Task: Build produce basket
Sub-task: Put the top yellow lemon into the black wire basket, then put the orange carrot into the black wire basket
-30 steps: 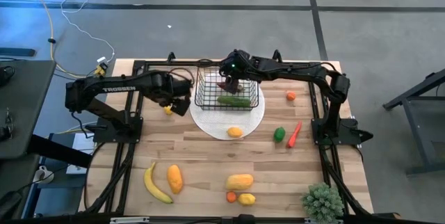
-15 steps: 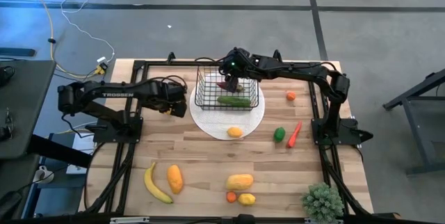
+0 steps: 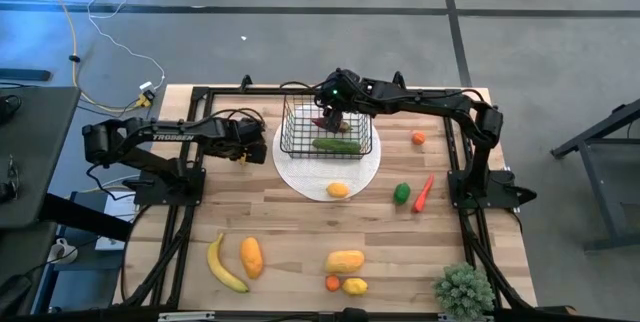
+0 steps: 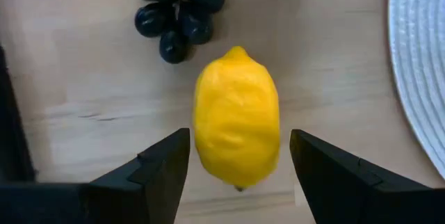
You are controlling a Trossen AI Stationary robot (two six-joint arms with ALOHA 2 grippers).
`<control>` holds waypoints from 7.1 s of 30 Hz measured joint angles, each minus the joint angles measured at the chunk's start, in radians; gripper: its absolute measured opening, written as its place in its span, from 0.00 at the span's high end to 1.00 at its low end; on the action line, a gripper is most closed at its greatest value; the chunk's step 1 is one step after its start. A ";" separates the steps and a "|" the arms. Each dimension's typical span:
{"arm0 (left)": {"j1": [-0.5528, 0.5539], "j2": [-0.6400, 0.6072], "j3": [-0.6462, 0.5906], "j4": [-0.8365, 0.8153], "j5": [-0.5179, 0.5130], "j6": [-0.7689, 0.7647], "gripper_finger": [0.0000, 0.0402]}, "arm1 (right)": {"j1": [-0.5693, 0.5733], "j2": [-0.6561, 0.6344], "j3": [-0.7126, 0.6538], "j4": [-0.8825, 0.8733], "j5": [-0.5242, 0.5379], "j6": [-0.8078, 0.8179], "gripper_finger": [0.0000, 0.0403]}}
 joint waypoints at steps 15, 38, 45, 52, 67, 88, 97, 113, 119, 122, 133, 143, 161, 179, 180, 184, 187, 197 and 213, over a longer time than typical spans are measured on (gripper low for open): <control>0.035 0.000 -0.075 0.063 0.019 0.096 0.62 | 0.001 -0.034 0.000 -0.085 0.066 0.141 0.46; 0.032 -0.241 0.170 0.191 -0.043 0.354 0.67 | -0.061 -0.244 0.000 -0.241 0.160 0.401 0.46; 0.034 -0.211 0.213 0.409 -0.039 0.590 0.67 | -0.094 -0.304 0.000 -0.307 0.174 0.482 0.46; 0.034 -0.116 0.217 0.570 -0.010 0.764 0.67 | -0.124 -0.344 0.000 -0.377 0.225 0.551 0.46; 0.035 0.082 0.216 0.682 0.023 1.032 0.67 | -0.116 -0.349 0.000 -0.560 0.238 0.774 0.46; 0.039 0.145 0.216 0.688 0.004 1.138 0.51 | 0.088 -0.343 -0.008 -0.899 0.144 1.183 0.46; 0.039 0.145 0.216 0.689 -0.013 1.138 0.43 | 0.254 -0.343 -0.008 -1.006 0.143 1.399 0.46; 0.039 0.136 0.389 0.516 0.003 1.137 0.43 | 0.528 -0.343 -0.114 -1.051 0.072 1.783 0.46; 0.036 0.136 0.484 0.400 0.049 1.120 0.43 | 0.600 -0.343 -0.211 -1.049 -0.006 1.912 0.46; 0.030 0.136 0.519 0.344 0.050 1.084 0.43 | 0.633 -0.347 -0.259 -1.042 -0.038 1.972 0.46; 0.016 0.059 0.544 0.148 0.074 1.031 0.43 | 0.726 -0.456 -0.562 -0.813 -0.077 2.182 0.46; -0.033 -0.067 0.497 0.017 0.067 0.921 0.43 | 0.814 -0.549 -0.751 -0.666 -0.088 2.371 0.46; -0.203 -0.219 0.349 0.021 0.024 0.717 0.43 | 0.822 -0.552 -0.985 -0.358 -0.141 2.409 0.56; -0.232 -0.218 0.349 0.013 0.011 0.717 0.43 | 0.822 -0.552 -0.860 -0.535 -0.111 2.351 0.89; -0.232 -0.218 0.349 0.013 0.011 0.717 0.43 | 0.821 -0.552 -0.832 -0.566 -0.100 2.343 0.89; -0.232 -0.218 0.349 0.013 0.008 0.717 0.43 | 0.819 -0.552 -0.713 -0.719 -0.045 2.330 0.88; -0.232 -0.218 0.349 0.013 -0.013 0.726 0.43 | 0.819 -0.552 -0.616 -0.849 0.019 2.329 0.89; -0.229 -0.217 0.349 0.013 -0.021 0.744 0.43 | 0.667 -0.552 -0.369 -0.992 0.265 2.076 0.89; -0.229 -0.217 0.350 0.013 -0.010 0.656 0.43 | 0.303 -0.550 -0.280 -0.383 0.274 1.050 0.89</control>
